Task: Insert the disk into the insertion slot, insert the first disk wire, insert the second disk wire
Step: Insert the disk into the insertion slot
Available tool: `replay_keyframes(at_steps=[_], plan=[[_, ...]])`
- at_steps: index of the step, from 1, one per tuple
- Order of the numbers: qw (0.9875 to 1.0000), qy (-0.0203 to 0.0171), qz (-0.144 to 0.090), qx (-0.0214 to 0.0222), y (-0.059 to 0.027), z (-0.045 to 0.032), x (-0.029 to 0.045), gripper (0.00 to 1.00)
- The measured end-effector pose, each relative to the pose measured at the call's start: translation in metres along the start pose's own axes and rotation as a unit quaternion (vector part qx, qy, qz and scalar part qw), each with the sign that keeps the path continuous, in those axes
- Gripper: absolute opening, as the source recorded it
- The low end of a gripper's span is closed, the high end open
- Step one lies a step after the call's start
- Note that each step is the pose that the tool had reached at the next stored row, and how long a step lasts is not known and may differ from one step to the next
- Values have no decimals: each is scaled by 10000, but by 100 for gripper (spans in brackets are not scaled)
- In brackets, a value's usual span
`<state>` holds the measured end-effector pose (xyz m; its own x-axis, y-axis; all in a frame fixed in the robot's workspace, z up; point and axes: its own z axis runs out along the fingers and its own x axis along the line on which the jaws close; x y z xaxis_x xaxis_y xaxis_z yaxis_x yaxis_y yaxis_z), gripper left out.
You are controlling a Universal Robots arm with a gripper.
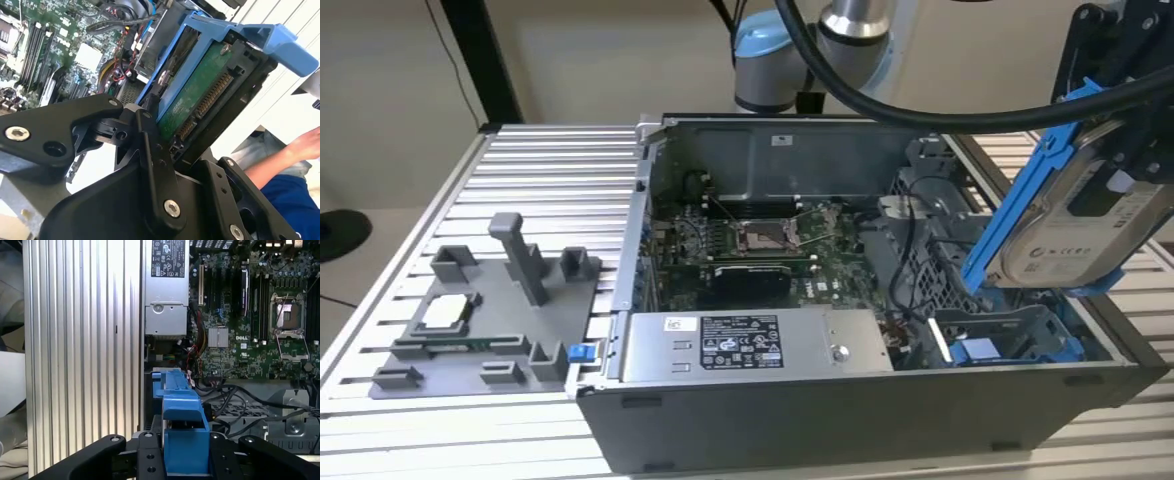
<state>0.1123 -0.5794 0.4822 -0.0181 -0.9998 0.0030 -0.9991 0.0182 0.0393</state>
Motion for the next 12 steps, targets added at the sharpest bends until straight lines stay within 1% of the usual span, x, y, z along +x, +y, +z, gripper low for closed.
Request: replay_keyframes(at_steps=[5,12], plan=[[10000,0,0,0,-1,16,0,0],[10000,-8,-1,-6,-17,92,9,0]])
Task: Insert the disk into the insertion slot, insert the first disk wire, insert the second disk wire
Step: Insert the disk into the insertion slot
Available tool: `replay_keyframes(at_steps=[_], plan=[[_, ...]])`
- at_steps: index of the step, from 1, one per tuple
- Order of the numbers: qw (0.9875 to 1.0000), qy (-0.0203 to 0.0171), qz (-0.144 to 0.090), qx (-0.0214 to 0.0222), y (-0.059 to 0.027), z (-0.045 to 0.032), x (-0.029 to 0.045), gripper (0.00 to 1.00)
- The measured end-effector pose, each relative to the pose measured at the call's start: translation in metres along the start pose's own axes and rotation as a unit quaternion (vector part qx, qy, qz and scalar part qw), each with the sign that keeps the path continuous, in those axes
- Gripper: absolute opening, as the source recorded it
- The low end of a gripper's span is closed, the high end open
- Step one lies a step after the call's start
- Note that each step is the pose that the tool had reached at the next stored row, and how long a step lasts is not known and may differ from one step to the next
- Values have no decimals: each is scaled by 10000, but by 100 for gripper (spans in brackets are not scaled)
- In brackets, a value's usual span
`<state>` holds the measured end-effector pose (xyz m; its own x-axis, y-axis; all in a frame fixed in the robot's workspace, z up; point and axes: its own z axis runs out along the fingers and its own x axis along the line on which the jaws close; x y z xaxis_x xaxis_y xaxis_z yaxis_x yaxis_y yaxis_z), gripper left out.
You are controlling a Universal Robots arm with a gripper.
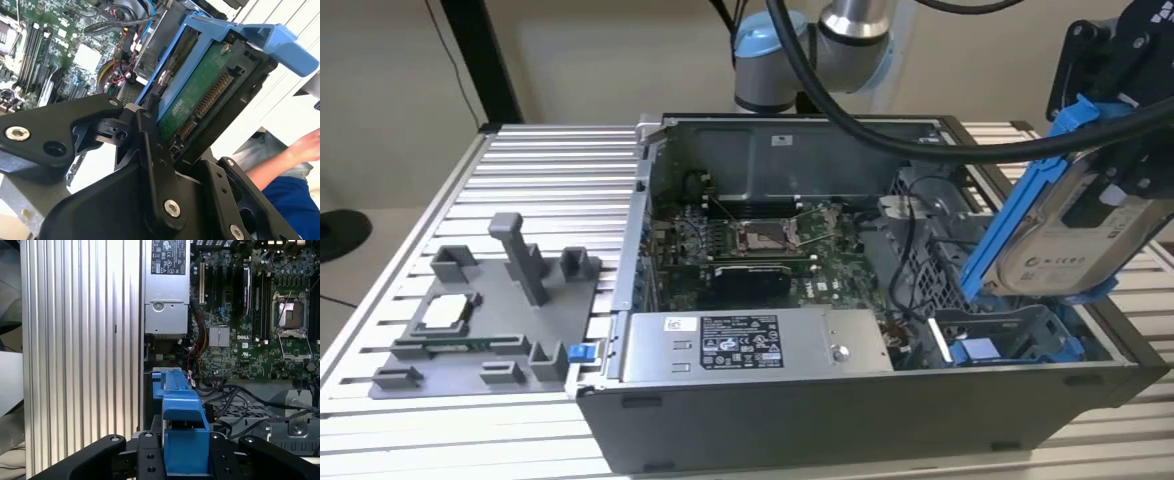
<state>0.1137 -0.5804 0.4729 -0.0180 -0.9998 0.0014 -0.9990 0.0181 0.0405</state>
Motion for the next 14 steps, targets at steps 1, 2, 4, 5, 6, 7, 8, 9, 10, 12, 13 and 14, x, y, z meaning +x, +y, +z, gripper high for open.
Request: replay_keyframes(at_steps=[1,2,4,5,6,7,8,9,10,12,13,14], plan=[[10000,-3,0,-3,-3,12,2,0],[10000,-6,0,-7,-9,25,5,0],[10000,-11,0,-13,-19,43,9,0],[10000,-14,0,-15,-24,51,12,0],[10000,-16,0,-18,-30,59,15,0],[10000,-19,-1,-21,-36,66,17,0],[10000,-22,-1,-23,-42,75,20,0],[10000,-25,-1,-25,-48,80,21,0],[10000,-26,-1,-27,-55,85,22,0],[10000,-30,-1,-29,-66,96,25,0],[10000,-31,-1,-30,-70,101,25,0],[10000,-33,-1,-32,-72,106,26,0]])
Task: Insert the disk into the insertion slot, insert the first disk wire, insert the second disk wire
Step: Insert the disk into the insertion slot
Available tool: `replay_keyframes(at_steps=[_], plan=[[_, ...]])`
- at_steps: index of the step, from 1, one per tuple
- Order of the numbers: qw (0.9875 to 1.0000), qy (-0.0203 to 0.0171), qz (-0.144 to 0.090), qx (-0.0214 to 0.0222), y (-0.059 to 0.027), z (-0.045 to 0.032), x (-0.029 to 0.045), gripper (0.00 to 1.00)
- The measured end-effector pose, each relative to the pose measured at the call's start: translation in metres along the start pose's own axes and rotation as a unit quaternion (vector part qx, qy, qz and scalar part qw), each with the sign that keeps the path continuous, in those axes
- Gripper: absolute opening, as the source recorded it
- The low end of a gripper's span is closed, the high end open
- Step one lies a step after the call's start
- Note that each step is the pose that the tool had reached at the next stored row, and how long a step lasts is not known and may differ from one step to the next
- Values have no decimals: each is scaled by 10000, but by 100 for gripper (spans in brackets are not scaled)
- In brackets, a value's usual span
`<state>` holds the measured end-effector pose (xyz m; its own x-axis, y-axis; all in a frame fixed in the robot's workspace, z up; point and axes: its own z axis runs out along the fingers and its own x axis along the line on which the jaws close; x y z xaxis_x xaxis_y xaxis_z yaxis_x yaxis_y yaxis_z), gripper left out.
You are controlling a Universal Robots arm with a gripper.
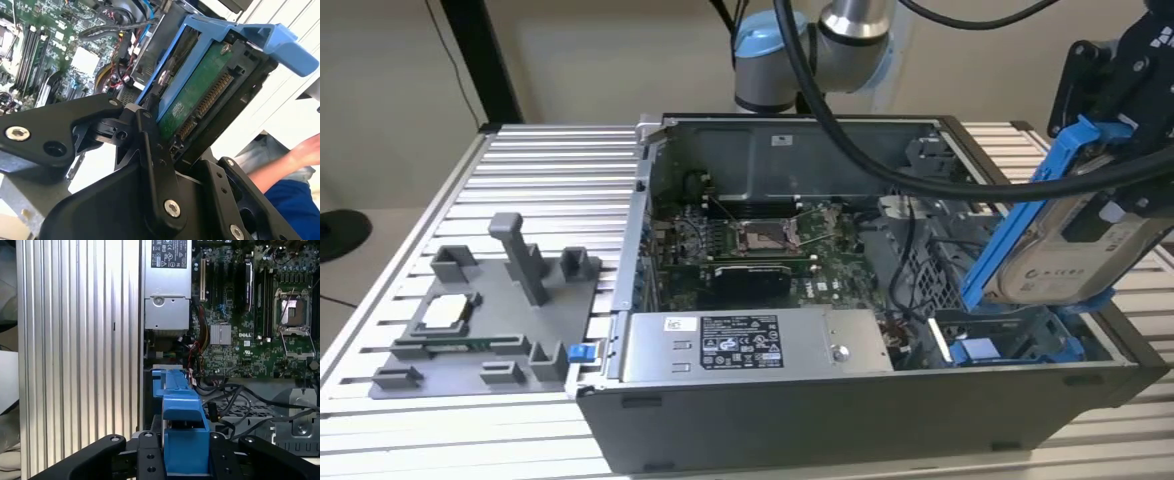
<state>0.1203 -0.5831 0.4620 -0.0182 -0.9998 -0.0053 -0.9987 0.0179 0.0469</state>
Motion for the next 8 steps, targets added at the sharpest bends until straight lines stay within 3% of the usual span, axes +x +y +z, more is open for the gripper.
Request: replay_keyframes(at_steps=[8], plan=[[10000,-43,-2,-5,-14,80,1,0]])
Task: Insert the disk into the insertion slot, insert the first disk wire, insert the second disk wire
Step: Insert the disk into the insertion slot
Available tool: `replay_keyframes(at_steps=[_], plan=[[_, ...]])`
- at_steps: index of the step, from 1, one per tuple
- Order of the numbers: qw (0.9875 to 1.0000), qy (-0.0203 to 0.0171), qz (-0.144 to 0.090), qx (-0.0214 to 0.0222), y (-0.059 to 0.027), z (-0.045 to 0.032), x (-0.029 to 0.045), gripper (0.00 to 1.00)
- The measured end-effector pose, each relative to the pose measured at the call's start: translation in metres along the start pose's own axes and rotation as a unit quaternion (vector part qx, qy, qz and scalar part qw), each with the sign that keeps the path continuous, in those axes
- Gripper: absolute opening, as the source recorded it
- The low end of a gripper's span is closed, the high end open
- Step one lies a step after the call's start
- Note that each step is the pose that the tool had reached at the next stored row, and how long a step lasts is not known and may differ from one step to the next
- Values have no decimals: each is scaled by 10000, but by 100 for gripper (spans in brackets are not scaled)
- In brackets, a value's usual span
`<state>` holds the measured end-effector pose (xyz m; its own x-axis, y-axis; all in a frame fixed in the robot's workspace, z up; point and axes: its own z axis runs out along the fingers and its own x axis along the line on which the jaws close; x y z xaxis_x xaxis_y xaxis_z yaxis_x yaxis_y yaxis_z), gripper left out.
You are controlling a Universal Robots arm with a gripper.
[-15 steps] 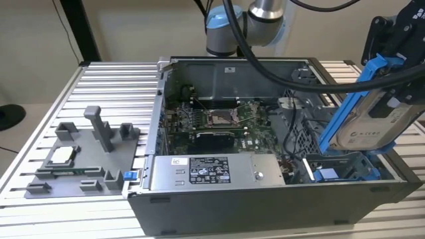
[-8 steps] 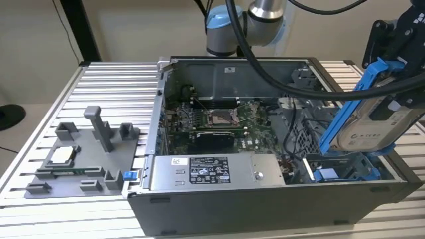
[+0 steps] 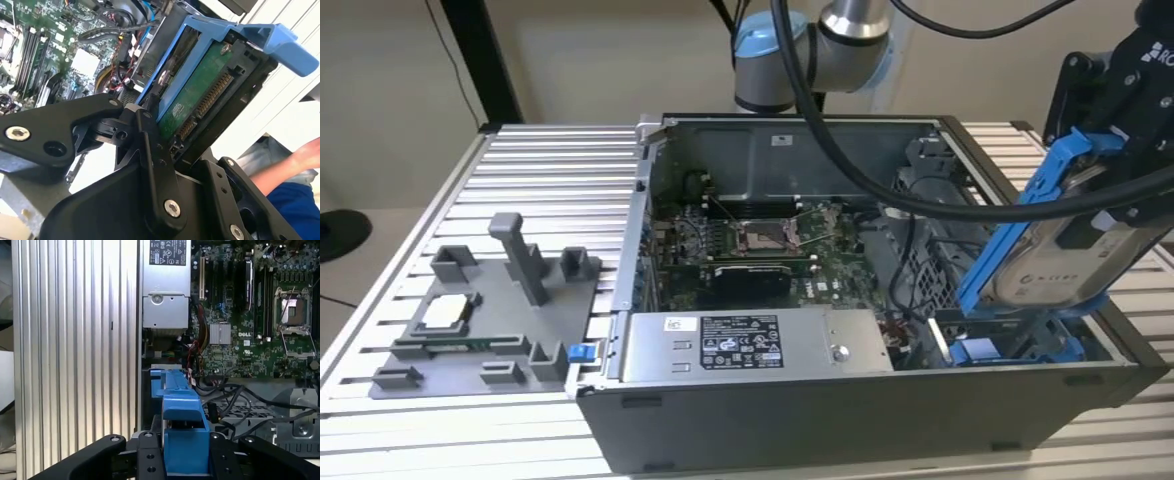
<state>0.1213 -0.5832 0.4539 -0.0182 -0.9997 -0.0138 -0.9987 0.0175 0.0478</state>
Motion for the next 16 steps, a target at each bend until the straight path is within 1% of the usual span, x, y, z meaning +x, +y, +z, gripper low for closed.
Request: replay_keyframes(at_steps=[7,9,16], plan=[[10000,-62,-3,-5,-11,79,1,0],[10000,-70,-3,-6,-15,107,1,0],[10000,-72,8,-5,-22,168,2,0]])
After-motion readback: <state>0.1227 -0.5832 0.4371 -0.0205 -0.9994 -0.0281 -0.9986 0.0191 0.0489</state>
